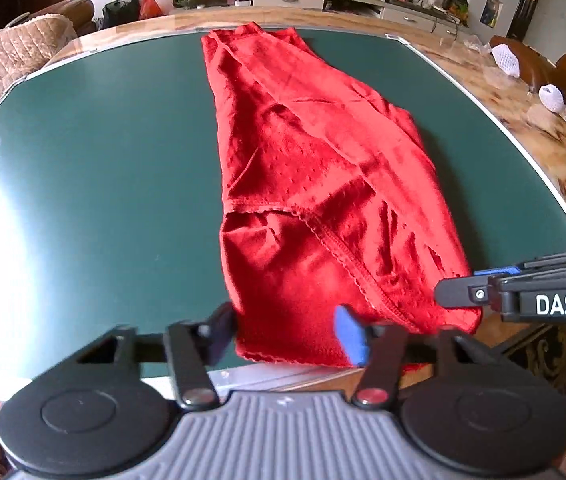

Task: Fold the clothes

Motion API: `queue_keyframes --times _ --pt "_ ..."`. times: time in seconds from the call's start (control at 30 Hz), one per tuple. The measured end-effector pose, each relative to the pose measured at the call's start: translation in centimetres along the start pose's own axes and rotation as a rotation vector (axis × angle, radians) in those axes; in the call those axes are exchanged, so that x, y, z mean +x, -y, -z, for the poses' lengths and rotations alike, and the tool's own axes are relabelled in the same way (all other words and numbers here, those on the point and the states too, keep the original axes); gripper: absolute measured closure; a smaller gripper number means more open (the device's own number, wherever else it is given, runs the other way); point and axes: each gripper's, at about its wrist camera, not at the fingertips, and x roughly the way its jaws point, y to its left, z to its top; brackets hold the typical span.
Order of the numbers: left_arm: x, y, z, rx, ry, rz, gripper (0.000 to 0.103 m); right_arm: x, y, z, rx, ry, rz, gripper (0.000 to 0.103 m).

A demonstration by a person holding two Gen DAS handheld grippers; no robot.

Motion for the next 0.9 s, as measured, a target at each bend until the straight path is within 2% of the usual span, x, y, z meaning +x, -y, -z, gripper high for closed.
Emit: queue_keyframes --times 0.07,0.13,0.17,0.33,0.47,0.63,0.9 --pt "-0.1 -0.2 -0.1 0.001 -0.004 -0.009 0.077 0.0 0.1 0.2 0.005 0.006 -0.007 0.087" --pt "-0.2 -0.8 -0.2 -0.035 -0.011 0.030 0.093 0.0 0.1 0.4 0.011 0.012 -0.015 0.088" --pt "-0.2 -1.1 -0.1 -0.046 -0.011 0.044 0.095 0.0 0.2 0.4 0.017 0.016 -0.023 0.088" --pt "-0.9 -1.9 0.7 -0.057 0.021 0.057 0.098 -0.5 1.4 0.8 0.064 0.052 -0.082 0.089" --pt "-1.8 -2.6 1.1 -0.090 0.052 0.081 0.099 -1.0 1.6 1.1 0.062 0.070 -0.092 0.089" --pt "-2.8 -3.1 1.4 -0.123 0.076 0.121 0.099 -1.6 1.5 1.2 0.052 0.092 -0.100 0.090" --pt "-5.7 -4.5 0.9 -0.149 0.105 0.198 0.099 -4.2 2.0 1.5 0.083 0.114 -0.174 0.090"
